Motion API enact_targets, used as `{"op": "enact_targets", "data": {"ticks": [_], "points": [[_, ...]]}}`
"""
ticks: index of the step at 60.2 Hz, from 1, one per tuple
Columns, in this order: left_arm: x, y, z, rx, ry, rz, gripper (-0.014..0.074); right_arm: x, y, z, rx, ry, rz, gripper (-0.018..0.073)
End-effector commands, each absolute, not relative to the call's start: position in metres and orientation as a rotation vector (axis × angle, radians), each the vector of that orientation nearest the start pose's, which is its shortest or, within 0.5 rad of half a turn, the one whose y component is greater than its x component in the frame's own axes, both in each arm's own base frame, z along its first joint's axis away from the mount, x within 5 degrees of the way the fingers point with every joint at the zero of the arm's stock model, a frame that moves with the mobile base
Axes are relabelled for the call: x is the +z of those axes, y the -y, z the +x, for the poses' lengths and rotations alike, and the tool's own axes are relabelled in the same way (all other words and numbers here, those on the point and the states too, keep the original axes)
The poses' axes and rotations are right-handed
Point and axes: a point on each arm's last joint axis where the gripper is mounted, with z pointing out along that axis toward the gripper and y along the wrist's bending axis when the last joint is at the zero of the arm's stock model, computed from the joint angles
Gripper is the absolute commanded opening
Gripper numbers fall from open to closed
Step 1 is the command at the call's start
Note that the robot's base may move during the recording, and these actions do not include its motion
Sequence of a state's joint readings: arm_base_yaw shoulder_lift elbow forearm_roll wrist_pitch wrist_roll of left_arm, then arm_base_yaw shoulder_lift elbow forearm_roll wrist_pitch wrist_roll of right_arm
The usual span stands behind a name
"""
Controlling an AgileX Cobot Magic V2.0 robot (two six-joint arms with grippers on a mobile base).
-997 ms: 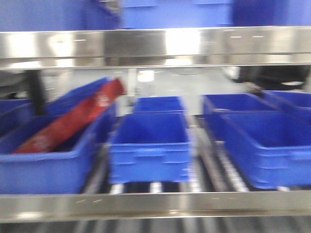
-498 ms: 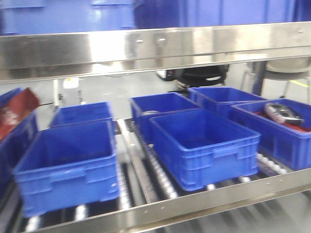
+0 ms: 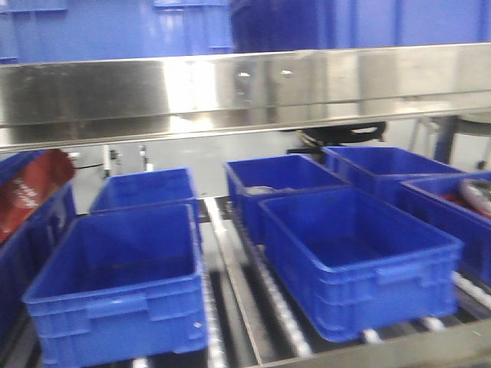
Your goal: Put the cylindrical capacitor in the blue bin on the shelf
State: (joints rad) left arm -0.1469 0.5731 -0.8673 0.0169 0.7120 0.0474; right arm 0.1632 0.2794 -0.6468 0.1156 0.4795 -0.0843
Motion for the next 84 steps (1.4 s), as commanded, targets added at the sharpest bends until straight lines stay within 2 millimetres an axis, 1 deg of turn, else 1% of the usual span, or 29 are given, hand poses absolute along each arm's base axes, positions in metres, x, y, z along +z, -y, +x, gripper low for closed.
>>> {"op": "enact_targets", "data": {"ticks": [1,84], "points": [[0.3964,0.0133,0.0924,-0.06,-1.865,0.185,-0.0111,0.3687,-0.0117,0.0435,0.178,-1.558,-0.154,-0.0162],[0.3964,0.0133,0.0924,-0.06,-1.865,0.185,-0.0111,0.3687,-0.0117,0.0435,0.178,-1.558,-0.154,-0.0162]]}}
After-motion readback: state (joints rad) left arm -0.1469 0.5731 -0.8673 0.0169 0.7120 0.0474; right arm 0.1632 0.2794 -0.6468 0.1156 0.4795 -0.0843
